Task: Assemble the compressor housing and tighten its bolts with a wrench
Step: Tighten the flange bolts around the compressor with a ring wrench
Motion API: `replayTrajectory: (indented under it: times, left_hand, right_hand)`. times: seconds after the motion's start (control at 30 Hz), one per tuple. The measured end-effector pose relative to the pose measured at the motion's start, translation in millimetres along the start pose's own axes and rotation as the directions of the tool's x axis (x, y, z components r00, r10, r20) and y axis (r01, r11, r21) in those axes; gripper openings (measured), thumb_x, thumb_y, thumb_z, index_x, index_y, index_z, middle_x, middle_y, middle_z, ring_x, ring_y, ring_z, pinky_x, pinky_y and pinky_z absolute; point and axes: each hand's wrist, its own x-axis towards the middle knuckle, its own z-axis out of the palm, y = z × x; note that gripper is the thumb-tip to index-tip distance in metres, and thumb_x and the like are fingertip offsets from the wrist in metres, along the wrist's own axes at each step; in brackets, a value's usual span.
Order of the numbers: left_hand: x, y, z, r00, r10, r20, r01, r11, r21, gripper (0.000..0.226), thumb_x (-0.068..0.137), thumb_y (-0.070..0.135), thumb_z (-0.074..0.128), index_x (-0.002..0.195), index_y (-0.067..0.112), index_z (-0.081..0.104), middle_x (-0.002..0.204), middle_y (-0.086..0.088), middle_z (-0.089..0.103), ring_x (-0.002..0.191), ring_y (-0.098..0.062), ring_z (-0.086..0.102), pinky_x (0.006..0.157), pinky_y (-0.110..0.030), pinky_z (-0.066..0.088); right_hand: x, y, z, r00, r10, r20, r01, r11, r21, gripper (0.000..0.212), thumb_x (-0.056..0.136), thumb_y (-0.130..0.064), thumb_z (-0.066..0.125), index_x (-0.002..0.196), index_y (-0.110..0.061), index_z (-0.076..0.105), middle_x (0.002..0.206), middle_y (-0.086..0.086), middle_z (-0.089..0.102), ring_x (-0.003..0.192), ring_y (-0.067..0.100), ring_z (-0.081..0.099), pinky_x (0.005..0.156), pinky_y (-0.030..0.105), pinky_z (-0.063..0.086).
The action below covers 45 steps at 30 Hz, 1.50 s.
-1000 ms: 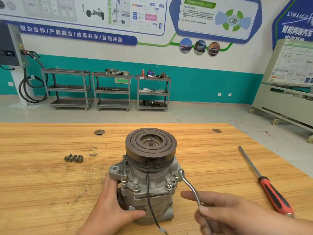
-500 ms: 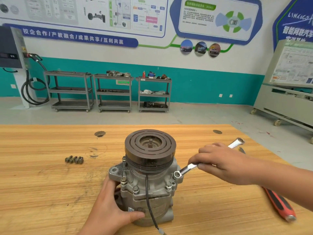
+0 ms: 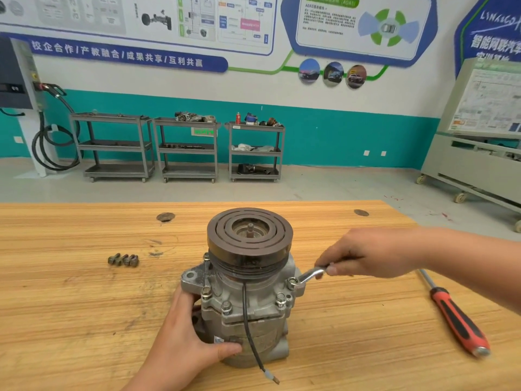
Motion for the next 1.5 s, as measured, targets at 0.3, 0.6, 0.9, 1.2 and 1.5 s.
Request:
replayTrajectory:
  times: [0.3, 0.6, 0.9, 1.2, 1.5]
  left_hand:
    - [0, -2, 3, 0.999, 0.046, 0.0, -0.046, 0.999, 0.012, 0.103, 0.034, 0.035, 0.095, 0.112, 0.055, 0.03, 0.122, 0.033, 0.033, 0.105, 0.024, 0.037, 0.078, -0.004, 0.037]
    - [2, -8, 3, 0.999, 0.034, -0.003, -0.034, 0.999, 0.032, 0.114, 0.032, 0.037, 0.096, 0.122, 0.049, 0.027, 0.131, 0.017, 0.035, 0.113, 0.001, 0.039, 0.078, -0.008, 0.037]
    - [2, -7, 2, 1.0, 0.014, -0.004, -0.014, 0.999, 0.044, 0.108, 0.035, 0.038, 0.095, 0.114, 0.058, 0.024, 0.124, 0.029, 0.032, 0.101, 0.026, 0.034, 0.074, -0.003, 0.038]
    - [1, -3, 1, 1.0, 0.018, 0.0, -0.018, 0.999, 0.045, 0.108, 0.031, 0.045, 0.093, 0.111, 0.06, 0.022, 0.122, 0.036, 0.028, 0.104, 0.015, 0.037, 0.078, -0.003, 0.036]
    - [-2, 2, -1, 1.0, 0.009, 0.01, -0.009, 1.0, -0.001, 0.105, 0.025, 0.058, 0.089, 0.113, 0.054, 0.032, 0.126, 0.027, 0.034, 0.104, 0.033, 0.033, 0.076, 0.003, 0.037]
  right_hand:
    - [-31, -56, 36, 0.977, 0.212, -0.021, -0.174, 0.85, 0.497, 0.033, 0.097, -0.032, 0.048, 0.07, -0.015, 0.053, 0.05, -0.008, 0.056, 0.041, 0.007, 0.055, 0.048, 0.023, 0.049]
    - [-18, -95, 70, 0.98, 0.18, 0.085, -0.092, 0.027, 0.995, 0.026, 0.098, -0.019, 0.045, 0.091, 0.0, 0.062, 0.065, 0.01, 0.068, 0.058, 0.021, 0.069, 0.046, 0.024, 0.053]
    - [-49, -79, 69, 0.942, 0.31, -0.126, 0.052, 0.237, 0.97, 0.029, 0.084, -0.04, 0.046, 0.099, -0.038, 0.071, 0.06, -0.006, 0.048, 0.055, 0.008, 0.046, 0.054, 0.019, 0.042]
    - [-29, -15, 25, 0.933, -0.033, -0.358, -0.036, 0.982, -0.183, 0.044, 0.089, -0.057, 0.017, 0.111, -0.039, 0.05, 0.097, -0.021, 0.055, 0.086, 0.0, 0.049, 0.074, 0.024, 0.041]
    - [3, -6, 0, 0.995, -0.041, -0.093, 0.019, 0.974, -0.227, 0.038, 0.097, -0.047, 0.031, 0.13, -0.037, 0.049, 0.116, -0.015, 0.055, 0.106, 0.006, 0.048, 0.095, 0.029, 0.039]
